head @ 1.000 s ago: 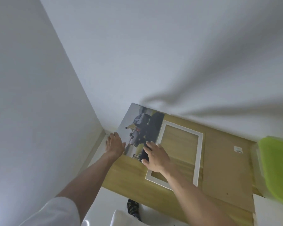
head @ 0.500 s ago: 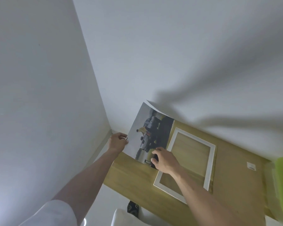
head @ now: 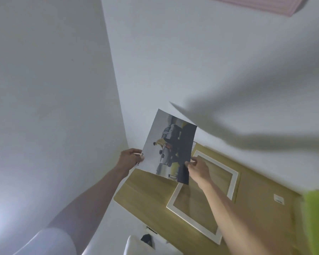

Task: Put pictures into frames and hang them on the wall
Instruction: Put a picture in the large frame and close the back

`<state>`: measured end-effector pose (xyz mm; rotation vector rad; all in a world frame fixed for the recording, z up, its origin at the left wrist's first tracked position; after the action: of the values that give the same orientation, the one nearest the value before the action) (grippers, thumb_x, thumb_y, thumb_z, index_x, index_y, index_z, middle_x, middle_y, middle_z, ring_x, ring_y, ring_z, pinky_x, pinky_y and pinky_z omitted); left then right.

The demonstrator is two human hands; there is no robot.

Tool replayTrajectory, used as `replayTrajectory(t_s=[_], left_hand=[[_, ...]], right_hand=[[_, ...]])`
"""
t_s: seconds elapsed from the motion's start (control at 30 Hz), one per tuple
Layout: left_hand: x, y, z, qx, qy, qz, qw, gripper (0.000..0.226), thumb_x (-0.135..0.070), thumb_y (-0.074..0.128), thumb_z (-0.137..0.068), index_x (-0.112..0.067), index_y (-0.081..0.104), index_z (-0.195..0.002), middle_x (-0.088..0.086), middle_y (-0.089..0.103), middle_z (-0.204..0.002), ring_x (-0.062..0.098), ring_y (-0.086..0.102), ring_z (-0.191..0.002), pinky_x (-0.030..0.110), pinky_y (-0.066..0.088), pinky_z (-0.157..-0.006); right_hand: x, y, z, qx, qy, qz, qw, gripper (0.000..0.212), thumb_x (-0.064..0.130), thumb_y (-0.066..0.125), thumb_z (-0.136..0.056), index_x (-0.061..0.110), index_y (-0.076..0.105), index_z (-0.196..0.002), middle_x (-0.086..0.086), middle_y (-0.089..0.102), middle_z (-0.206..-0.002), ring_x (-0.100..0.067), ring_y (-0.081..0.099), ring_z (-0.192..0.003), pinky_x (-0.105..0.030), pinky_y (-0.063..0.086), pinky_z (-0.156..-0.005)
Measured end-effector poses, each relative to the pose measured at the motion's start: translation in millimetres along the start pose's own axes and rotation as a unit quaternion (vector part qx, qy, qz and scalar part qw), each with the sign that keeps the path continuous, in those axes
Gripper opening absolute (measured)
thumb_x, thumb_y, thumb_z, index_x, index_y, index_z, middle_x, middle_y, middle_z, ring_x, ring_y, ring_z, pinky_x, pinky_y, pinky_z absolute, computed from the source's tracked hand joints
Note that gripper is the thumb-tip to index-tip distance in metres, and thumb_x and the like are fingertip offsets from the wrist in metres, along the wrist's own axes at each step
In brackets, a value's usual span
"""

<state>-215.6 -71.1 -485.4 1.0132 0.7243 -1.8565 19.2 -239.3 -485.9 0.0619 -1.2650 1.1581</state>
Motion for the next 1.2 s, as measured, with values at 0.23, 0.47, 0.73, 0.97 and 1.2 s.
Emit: replayTrajectory(t_s=[0.23, 0.47, 0.73, 0.97, 1.2], left_hand=[[15, 57, 25, 0.035, 0.006, -0.068, 0.997, 0.020, 0.001, 0.075, -0.076, -0.010, 0.071, -0.092, 0.012, 0.071, -0.090, 0.024, 0.065, -0.079, 0.036, 0.054, -0.076], [42, 124, 33, 0.081, 0.009, -0.215, 0.973, 0.022, -0.006, 0.081, -0.072, -0.019, 0.075, -0.088, 0.002, 0.073, -0.083, 0.021, 0.066, -0.075, 0.039, 0.057, -0.078], [64, 159, 31, 0.103, 0.069, -0.418, 0.900, 0.038, -0.018, 0.085, -0.070, -0.013, 0.075, -0.106, 0.004, 0.073, -0.108, 0.018, 0.069, -0.093, 0.033, 0.055, -0.086], [72, 159, 33, 0.107, 0.088, -0.447, 0.884, 0.040, -0.008, 0.079, -0.074, -0.014, 0.070, -0.112, 0.005, 0.071, -0.108, 0.020, 0.067, -0.090, 0.037, 0.057, -0.083], [76, 156, 27, 0.143, 0.061, -0.464, 0.872, 0.047, -0.012, 0.085, -0.069, -0.014, 0.066, -0.111, 0.005, 0.069, -0.104, 0.021, 0.065, -0.088, 0.037, 0.056, -0.081]], right_hand=[[-57, -51, 16, -0.055, 0.064, -0.069, 0.994, 0.020, 0.013, 0.069, -0.089, 0.012, 0.067, -0.108, -0.004, 0.071, -0.102, -0.019, 0.071, -0.083, -0.020, 0.054, -0.060], [-129, -92, 37, -0.094, 0.131, -0.132, 0.978, 0.028, 0.002, 0.070, -0.085, 0.009, 0.066, -0.112, -0.008, 0.067, -0.105, -0.021, 0.068, -0.086, -0.023, 0.055, -0.060], [-173, -95, 59, -0.118, 0.169, -0.119, 0.971, 0.028, 0.000, 0.071, -0.085, 0.009, 0.065, -0.111, -0.009, 0.065, -0.110, -0.022, 0.066, -0.092, -0.025, 0.058, -0.060], [-180, -88, 59, -0.120, 0.173, -0.065, 0.975, 0.031, 0.001, 0.069, -0.086, 0.010, 0.064, -0.115, 0.000, 0.063, -0.095, -0.015, 0.063, -0.074, -0.033, 0.062, -0.070], [-182, -84, 60, -0.104, 0.164, 0.000, 0.981, 0.043, 0.006, 0.073, -0.078, 0.015, 0.062, -0.119, 0.005, 0.063, -0.092, -0.023, 0.068, -0.088, -0.041, 0.057, -0.086]])
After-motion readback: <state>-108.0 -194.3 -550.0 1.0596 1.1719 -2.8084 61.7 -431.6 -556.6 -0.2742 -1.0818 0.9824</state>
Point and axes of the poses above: each hand's wrist, its own z-axis away from the middle knuckle, its own y-axis out of the palm, x = y × z, the point moved 2 cm from there along -z, towards the middle knuckle
